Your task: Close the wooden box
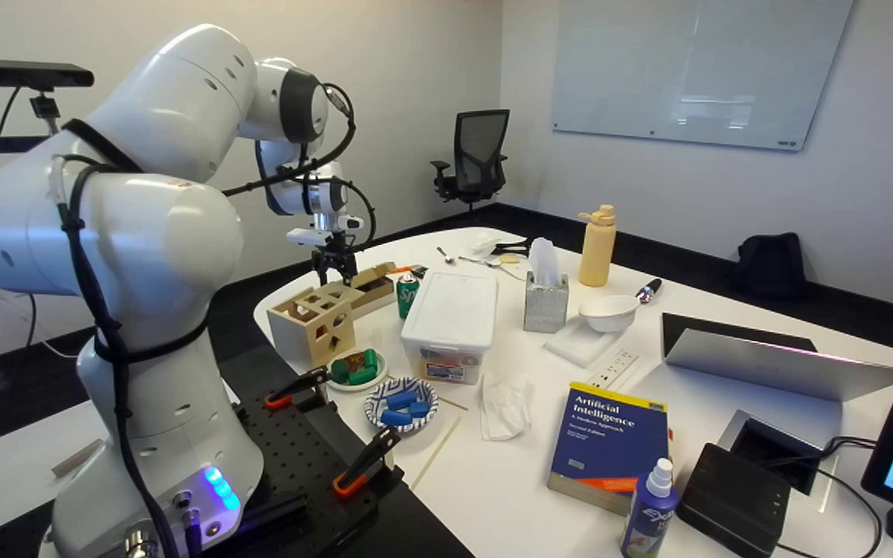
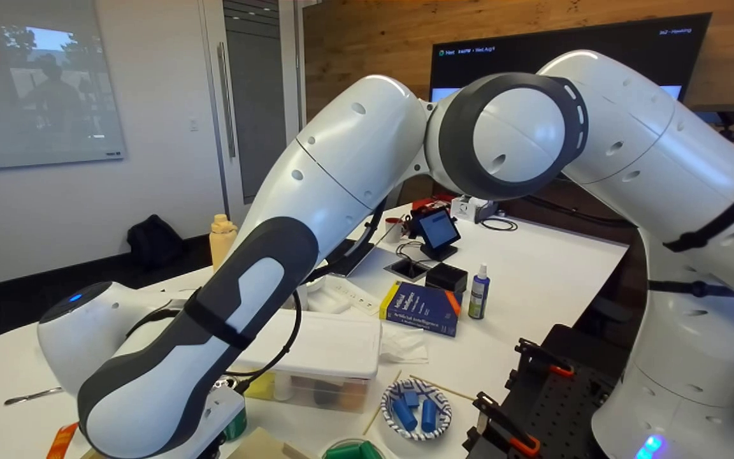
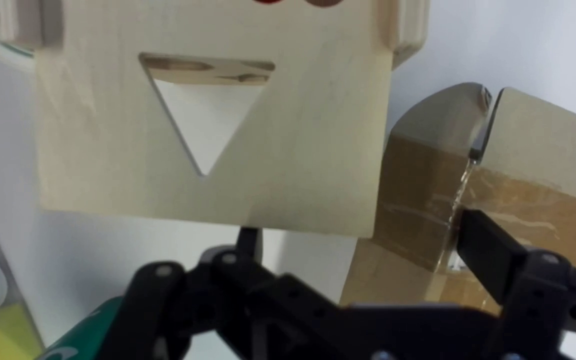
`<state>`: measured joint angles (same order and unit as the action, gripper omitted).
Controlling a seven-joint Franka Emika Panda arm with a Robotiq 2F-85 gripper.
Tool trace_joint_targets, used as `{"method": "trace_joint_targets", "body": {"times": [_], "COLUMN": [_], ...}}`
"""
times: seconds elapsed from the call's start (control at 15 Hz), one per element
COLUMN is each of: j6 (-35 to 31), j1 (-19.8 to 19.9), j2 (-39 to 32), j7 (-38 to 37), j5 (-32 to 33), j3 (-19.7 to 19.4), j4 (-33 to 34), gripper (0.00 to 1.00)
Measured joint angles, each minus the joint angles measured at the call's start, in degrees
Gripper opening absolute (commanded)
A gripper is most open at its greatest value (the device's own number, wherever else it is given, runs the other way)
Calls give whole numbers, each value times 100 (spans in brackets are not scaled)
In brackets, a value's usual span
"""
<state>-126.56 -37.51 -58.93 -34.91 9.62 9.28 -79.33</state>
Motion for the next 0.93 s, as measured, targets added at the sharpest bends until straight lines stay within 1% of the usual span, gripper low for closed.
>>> {"method": "trace_joint_targets", "body": {"times": [0.33,0.6,0.93], "j6": [152,574,991], "j1": [7,9,9], "j2": [28,67,78], "j7": [443,893,1200], "j5": [-161,-254,-255], "j3": [0,11,19], "j4": [-5,-6,-6], "gripper": [100,100,100]}}
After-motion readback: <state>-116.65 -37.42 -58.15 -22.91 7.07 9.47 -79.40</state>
